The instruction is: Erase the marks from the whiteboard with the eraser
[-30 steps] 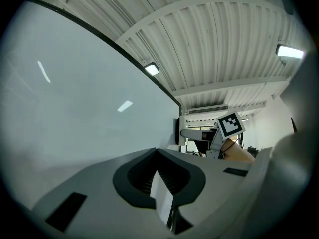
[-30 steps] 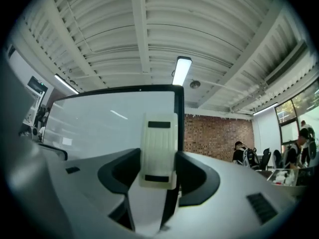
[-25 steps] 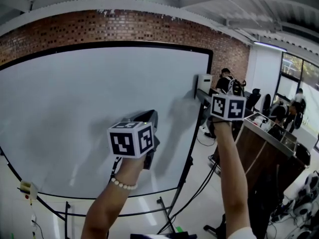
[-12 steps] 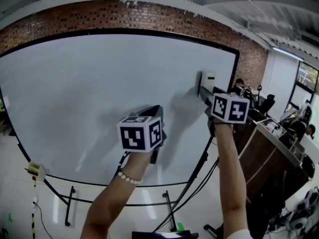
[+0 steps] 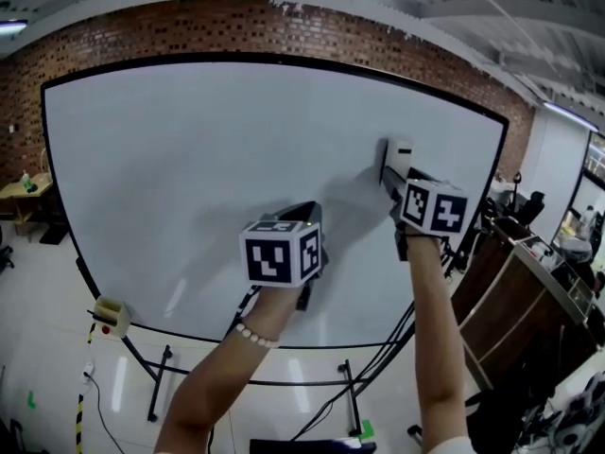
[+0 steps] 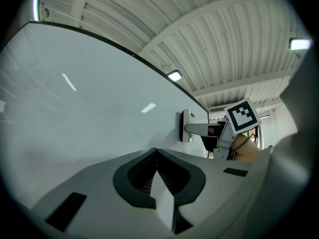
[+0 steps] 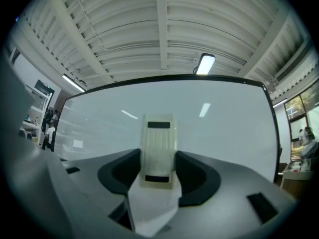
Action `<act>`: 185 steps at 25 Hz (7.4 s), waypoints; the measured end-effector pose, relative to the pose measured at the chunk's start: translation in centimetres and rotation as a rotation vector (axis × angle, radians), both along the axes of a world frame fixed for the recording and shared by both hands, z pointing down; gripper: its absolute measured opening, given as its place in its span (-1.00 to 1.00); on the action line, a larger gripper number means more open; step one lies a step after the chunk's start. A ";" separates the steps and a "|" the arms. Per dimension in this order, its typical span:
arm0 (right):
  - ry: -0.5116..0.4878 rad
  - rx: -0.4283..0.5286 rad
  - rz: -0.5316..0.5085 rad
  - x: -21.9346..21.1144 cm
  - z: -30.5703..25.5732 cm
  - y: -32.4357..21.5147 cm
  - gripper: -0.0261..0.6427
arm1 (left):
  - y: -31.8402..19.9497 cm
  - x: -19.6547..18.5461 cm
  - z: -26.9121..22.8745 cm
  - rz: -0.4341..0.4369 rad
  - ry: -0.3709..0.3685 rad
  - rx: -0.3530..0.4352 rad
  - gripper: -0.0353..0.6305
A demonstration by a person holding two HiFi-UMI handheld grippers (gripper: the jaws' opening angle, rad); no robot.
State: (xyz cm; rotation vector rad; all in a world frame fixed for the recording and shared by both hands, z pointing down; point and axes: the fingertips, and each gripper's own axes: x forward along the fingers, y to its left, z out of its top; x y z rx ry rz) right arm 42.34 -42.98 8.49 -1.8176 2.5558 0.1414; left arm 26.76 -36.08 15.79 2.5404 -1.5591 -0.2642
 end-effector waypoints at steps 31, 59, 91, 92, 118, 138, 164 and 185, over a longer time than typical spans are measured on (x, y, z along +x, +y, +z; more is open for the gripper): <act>-0.047 -0.009 0.014 -36.0 2.9 5.4 -0.18 | 3.9 -34.2 3.1 -0.127 0.012 -0.038 -0.93; -0.036 -0.020 -0.032 -73.8 3.9 10.3 -0.18 | 9.1 -66.7 6.4 -0.035 0.041 -0.092 -0.93; -0.011 -0.091 -0.125 -87.1 13.2 13.2 -0.17 | 13.3 -78.0 10.1 -0.065 0.061 -0.141 -0.93; 0.001 -0.083 -0.120 -86.7 12.5 13.2 -0.17 | 13.3 -77.6 9.4 -0.063 0.061 -0.130 -0.93; 0.019 -0.087 -0.047 -66.1 11.6 7.1 -0.17 | 9.1 -56.6 7.3 0.007 0.025 -0.099 -0.93; 0.010 -0.090 -0.015 -42.5 12.5 3.6 -0.17 | 6.2 -35.0 8.4 0.013 0.015 -0.113 -0.93; -0.001 -0.112 0.102 -19.2 12.6 0.2 -0.17 | 1.0 -15.7 8.0 0.256 -0.025 -0.127 -0.93; 0.038 -0.132 0.123 14.3 13.3 -3.9 -0.17 | -1.7 14.1 9.4 0.284 0.043 -0.133 -0.93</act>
